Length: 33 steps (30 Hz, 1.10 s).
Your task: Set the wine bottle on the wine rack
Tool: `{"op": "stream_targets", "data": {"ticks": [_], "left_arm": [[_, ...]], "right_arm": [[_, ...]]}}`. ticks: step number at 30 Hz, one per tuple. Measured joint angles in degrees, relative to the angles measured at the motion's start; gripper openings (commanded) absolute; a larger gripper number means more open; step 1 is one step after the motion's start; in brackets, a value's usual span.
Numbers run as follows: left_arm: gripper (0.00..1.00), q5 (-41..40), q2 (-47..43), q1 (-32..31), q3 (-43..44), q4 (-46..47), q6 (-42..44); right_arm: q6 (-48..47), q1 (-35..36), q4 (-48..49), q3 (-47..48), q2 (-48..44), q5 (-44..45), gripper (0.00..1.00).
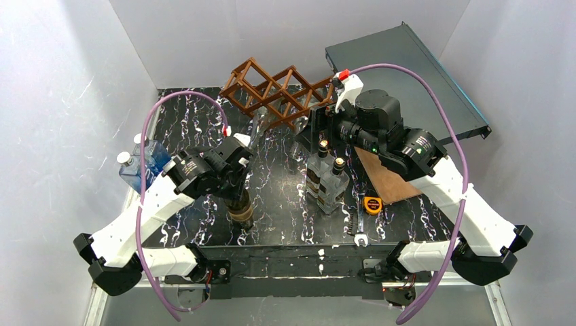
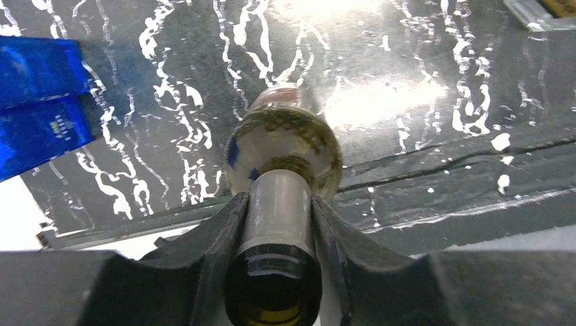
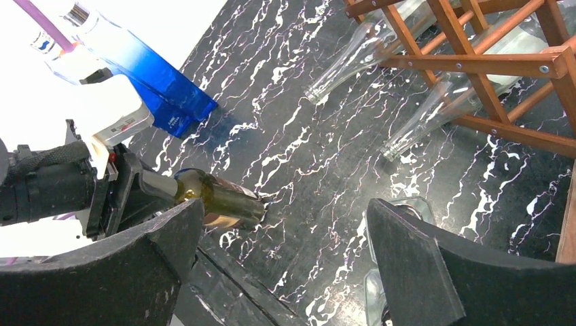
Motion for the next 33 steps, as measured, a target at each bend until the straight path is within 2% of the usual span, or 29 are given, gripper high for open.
{"op": "stream_targets", "data": {"ticks": [6,7,15,26,33], "left_arm": [[0.02,1.2,0.0,-0.1,0.0,0.8,-0.2],[0.0,1.2,0.0,-0.1,0.0,0.8,-0.2],[0.0,0.5,0.6,-0.1,1.9,2.5,0.0],[0.0,-5.6,0.2,-0.1,4.1,13.5,2.3],[0.0,-9.1,0.2,0.0,0.7,22.6,3.8]], "right_arm": [[-0.7,0.0,0.0,0.0,0.0,0.4,1.0],[-0.8,0.0,0.0,0.0,0.0,0.4,1.0],[-1.0,0.0,-0.3,-1.5,0.4,0.4,1.0],[-0.9,0.0,-0.9,-2.6,0.9,0.5,1.0],[-0.8,0.0,-1.2,-2.9,0.9,0.8,1.0]]}}
